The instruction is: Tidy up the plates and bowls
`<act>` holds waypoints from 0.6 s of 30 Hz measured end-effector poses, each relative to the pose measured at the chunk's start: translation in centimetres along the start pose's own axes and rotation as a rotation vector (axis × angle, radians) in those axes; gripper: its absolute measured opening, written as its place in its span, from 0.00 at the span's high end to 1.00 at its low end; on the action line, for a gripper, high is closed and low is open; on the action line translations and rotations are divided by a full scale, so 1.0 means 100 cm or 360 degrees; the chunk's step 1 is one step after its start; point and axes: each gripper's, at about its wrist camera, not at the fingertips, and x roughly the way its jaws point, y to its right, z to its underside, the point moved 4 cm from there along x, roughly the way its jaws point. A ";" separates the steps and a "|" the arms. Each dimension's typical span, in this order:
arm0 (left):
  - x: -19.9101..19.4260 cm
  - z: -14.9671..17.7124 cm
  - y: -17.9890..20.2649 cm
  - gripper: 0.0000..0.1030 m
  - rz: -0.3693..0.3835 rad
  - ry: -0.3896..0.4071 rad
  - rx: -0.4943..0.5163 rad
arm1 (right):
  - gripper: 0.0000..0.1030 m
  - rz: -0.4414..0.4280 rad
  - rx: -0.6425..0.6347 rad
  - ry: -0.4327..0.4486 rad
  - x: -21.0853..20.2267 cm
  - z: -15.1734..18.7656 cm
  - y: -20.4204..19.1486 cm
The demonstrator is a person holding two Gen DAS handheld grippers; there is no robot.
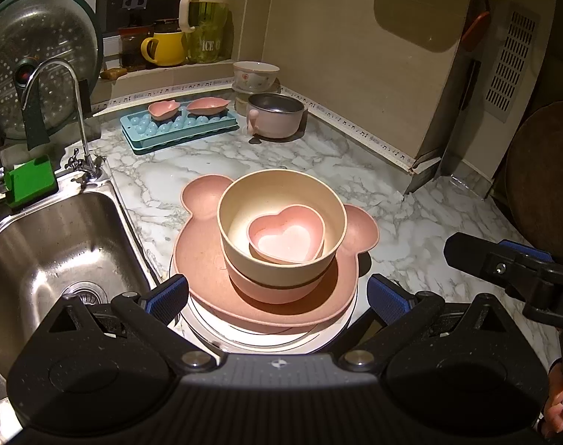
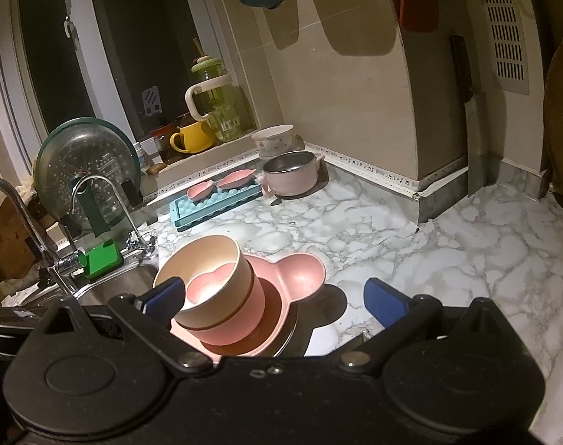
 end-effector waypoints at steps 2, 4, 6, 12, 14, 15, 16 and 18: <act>-0.002 0.001 0.001 0.00 -0.0003 0.0005 0.0000 | 0.00 -0.0004 -0.0008 -0.0009 0.000 0.000 -0.001; -0.002 0.001 0.002 0.00 -0.0005 0.0003 -0.0001 | 0.00 -0.0009 -0.0013 -0.0011 0.000 0.000 -0.002; -0.003 0.001 0.002 0.00 -0.0004 0.0003 0.0000 | 0.00 -0.0010 -0.0009 -0.0012 0.000 0.001 -0.001; -0.005 0.003 0.003 0.00 -0.0011 0.0007 -0.0003 | 0.00 -0.0016 -0.0011 -0.0013 -0.001 0.001 0.000; -0.006 0.004 0.004 0.00 -0.0011 0.0017 -0.0002 | 0.00 -0.0012 -0.0009 -0.0013 -0.001 0.001 0.000; -0.008 0.004 0.005 0.00 -0.0011 0.0024 -0.0002 | 0.00 -0.0014 -0.0006 -0.0013 -0.001 0.001 0.000; -0.008 0.003 0.005 0.00 -0.0012 0.0031 -0.0002 | 0.00 -0.0014 -0.0008 -0.0013 -0.001 0.001 0.001; -0.011 0.001 0.004 0.00 -0.0019 0.0055 -0.0020 | 0.00 -0.0015 -0.0010 -0.0013 -0.001 0.001 0.001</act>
